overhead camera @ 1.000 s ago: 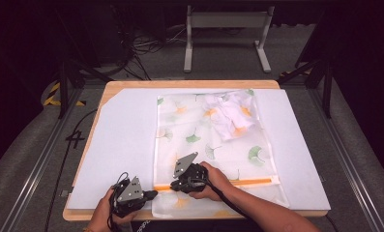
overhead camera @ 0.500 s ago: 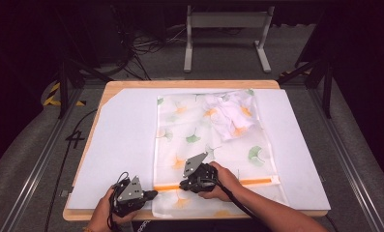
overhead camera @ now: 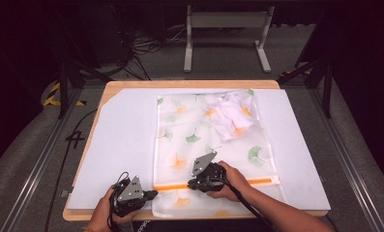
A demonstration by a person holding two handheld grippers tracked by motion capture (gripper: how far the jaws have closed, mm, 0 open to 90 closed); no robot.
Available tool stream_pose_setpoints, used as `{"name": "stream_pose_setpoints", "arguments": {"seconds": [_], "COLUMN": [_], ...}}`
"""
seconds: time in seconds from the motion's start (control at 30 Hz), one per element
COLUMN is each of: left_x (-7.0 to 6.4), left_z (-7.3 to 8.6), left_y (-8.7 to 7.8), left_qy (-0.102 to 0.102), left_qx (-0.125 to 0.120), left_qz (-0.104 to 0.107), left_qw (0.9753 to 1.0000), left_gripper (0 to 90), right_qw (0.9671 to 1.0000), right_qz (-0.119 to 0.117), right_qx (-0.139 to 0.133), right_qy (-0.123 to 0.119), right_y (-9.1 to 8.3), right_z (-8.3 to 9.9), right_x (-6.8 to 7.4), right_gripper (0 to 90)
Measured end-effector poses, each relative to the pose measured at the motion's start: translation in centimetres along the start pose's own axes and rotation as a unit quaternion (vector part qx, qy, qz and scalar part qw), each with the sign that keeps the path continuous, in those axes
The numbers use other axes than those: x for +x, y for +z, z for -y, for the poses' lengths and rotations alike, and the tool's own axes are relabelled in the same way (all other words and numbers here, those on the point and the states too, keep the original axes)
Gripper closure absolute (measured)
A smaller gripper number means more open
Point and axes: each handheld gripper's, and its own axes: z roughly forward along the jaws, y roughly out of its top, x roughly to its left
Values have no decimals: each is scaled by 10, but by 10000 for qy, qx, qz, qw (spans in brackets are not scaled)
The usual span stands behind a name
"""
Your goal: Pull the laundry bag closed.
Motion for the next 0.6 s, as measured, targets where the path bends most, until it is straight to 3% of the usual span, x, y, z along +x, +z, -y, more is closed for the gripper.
{"name": "stream_pose_setpoints", "arguments": {"seconds": [0.6], "left_x": [0], "left_z": [0], "left_y": [0], "left_qy": [32], "left_qx": [-2], "left_qz": [-21], "left_qw": [10000], "left_gripper": [900], "right_qw": [9999], "right_qz": [90], "right_qx": [84], "right_qy": [73], "right_y": [-14], "right_z": [13], "right_x": [-4], "right_gripper": [848]}}
